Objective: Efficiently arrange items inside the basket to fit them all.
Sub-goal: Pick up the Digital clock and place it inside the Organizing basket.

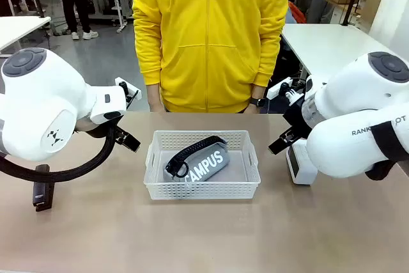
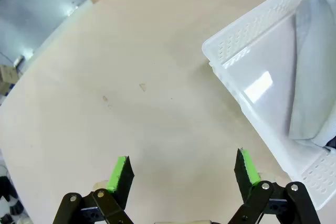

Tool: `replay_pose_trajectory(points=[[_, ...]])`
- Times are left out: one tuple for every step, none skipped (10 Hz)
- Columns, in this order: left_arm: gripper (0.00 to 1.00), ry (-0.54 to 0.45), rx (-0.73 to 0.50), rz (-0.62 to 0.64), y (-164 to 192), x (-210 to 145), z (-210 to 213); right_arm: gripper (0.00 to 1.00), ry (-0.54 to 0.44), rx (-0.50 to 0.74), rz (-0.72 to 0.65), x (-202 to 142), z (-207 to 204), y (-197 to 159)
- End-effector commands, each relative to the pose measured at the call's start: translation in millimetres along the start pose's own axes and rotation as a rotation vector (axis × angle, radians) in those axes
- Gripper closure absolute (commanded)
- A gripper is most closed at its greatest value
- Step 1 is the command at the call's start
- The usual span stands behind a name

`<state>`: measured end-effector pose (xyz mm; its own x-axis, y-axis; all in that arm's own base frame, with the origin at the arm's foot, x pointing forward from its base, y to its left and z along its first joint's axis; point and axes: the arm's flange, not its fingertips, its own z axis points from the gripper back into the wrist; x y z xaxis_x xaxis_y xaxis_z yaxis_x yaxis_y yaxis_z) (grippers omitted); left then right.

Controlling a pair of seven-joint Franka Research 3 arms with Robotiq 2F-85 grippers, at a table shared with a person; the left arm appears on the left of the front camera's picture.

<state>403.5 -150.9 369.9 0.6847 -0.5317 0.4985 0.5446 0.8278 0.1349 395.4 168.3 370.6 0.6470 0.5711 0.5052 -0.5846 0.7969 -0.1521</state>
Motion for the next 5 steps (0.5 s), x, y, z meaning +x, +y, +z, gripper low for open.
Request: replay_pose_trajectory(points=[[0.0,0.0,0.0,0.0,0.0,0.1,0.1,0.0,0.0,0.0,0.0,0.0,0.0,0.0],[0.0,0.0,0.0,0.0,0.0,0.1,0.1,0.0,0.0,0.0,0.0,0.0,0.0,0.0],[0.0,0.0,0.0,0.0,0.0,0.1,0.1,0.0,0.0,0.0,0.0,0.0,0.0,0.0],[0.0,0.0,0.0,0.0,0.0,0.1,0.1,0.0,0.0,0.0,0.0,0.0,0.0,0.0],[0.0,0.0,0.0,0.0,0.0,0.1,0.1,0.0,0.0,0.0,0.0,0.0,0.0,0.0]])
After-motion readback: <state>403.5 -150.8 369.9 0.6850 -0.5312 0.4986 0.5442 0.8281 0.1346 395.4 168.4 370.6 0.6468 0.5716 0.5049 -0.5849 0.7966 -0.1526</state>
